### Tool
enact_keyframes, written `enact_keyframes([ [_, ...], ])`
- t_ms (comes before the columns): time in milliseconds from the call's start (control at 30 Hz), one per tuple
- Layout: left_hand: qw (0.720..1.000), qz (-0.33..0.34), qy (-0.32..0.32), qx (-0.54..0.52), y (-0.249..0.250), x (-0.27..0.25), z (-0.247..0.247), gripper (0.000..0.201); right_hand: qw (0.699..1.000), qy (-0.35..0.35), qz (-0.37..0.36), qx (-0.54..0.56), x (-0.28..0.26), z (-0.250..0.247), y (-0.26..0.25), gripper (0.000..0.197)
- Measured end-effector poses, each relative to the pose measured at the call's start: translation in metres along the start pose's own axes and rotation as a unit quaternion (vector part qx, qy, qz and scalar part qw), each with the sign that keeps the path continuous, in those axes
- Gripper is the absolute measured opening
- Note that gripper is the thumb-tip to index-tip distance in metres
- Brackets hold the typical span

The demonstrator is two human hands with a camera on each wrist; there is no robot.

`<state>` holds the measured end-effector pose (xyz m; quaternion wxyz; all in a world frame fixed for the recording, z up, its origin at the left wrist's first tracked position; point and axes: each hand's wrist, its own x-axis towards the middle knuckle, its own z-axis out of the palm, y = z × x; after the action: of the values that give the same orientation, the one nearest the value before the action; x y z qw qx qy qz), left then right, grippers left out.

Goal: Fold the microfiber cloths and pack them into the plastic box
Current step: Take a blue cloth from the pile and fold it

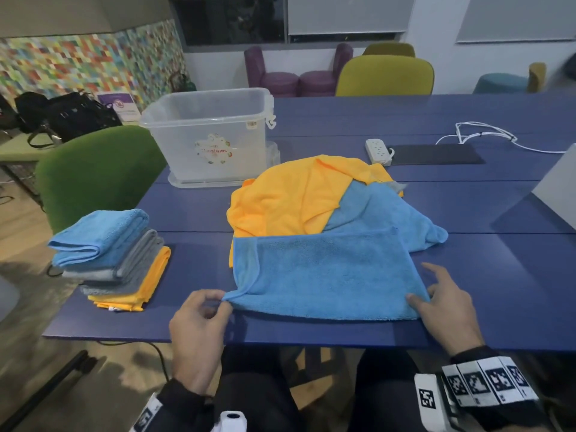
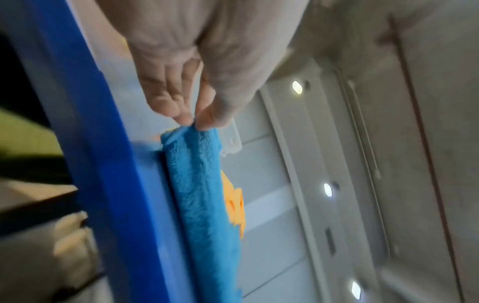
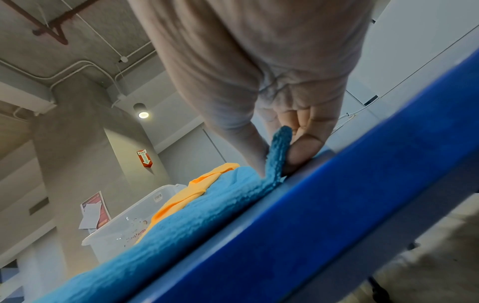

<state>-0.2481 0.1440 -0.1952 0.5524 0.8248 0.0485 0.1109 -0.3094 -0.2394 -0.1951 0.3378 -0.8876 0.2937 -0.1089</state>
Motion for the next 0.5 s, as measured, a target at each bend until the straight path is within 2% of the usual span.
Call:
enact_keyframes([
  [100,0.977,-0.093,-0.064,-0.18,0.003,0.002,-0.008,0.009,1.0,0.0,-0.003,-0.001,0.0,0.001,0.001,0.065],
  [200,0.951,-0.126,-0.104,-0.262,0.009,0.004,-0.012,0.011,1.0,0.0,0.001,0.0,0.0,0.001,0.0,0.065],
  [267,0.955,-0.128,-0.125,-0.235,0.01,0.003,-0.015,0.017,1.0,-0.002,0.005,0.002,-0.001,0.0,-0.001,0.064],
  [367,0.978,-0.095,-0.143,-0.116,0.009,0.0,-0.017,0.032,1.0,-0.004,0.008,0.01,-0.002,-0.002,0.0,0.063],
  [500,0.984,-0.109,-0.127,-0.063,0.001,0.0,-0.017,0.029,1.0,-0.006,0.005,0.013,-0.006,-0.006,0.0,0.063],
])
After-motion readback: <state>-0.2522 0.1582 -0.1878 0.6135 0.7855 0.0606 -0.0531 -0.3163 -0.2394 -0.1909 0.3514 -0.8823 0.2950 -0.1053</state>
